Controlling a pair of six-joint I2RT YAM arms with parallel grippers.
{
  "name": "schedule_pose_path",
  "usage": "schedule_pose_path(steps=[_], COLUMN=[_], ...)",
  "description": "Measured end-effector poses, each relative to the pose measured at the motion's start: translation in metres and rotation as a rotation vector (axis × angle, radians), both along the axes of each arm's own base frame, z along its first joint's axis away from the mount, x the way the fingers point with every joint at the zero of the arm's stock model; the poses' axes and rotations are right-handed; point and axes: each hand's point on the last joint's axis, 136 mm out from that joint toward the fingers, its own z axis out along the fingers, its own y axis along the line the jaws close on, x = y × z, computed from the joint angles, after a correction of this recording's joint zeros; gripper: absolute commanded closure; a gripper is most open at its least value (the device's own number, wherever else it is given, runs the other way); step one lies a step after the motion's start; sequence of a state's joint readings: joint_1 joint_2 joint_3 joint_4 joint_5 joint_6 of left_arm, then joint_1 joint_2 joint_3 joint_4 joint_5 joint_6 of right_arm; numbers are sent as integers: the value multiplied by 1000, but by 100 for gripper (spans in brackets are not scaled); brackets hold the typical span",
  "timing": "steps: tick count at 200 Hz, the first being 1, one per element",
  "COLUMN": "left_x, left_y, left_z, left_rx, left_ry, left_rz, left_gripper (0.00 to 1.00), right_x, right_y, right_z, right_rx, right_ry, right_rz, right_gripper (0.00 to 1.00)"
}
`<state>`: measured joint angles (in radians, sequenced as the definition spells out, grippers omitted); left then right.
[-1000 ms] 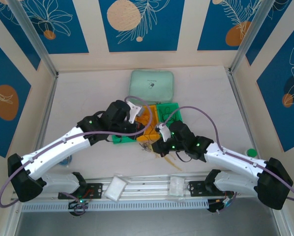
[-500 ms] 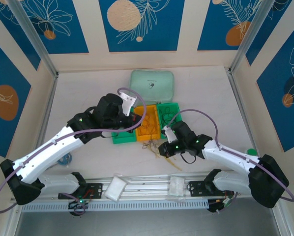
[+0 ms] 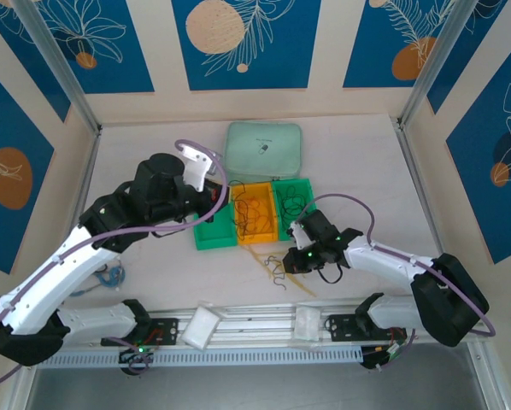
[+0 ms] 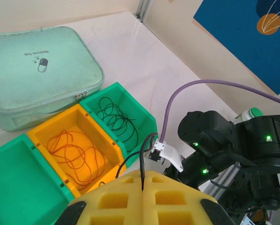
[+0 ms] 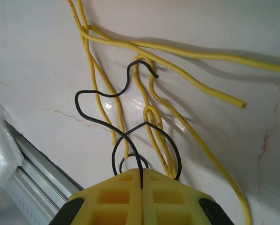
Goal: Untangle the cables
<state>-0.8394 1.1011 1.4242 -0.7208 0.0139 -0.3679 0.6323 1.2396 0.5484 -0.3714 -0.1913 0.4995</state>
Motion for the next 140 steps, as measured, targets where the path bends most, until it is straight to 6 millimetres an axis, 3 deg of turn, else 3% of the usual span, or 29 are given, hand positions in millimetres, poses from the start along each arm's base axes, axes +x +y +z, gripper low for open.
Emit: schedule_pose_path(steps=[25,44,102,140], left_x=[-2,-2,-3,-6], left_y=[5,7,9,11], left_z=[-2,-6,-23,-47], left_rx=[23,38,77,130], left_ry=[2,10,33,71], left_rz=[5,11,9,-3], left_gripper=[95,95,95,95], right_x=[-1,-3,4,4], right_y=[-3,-3,7,-2], right_z=[8,25,124,168], right_rx=[9,40,210,252], right_ry=[-12,-41,-227,-331], right_rz=[-8,-4,13,-15], right_gripper=[93,93,93,92])
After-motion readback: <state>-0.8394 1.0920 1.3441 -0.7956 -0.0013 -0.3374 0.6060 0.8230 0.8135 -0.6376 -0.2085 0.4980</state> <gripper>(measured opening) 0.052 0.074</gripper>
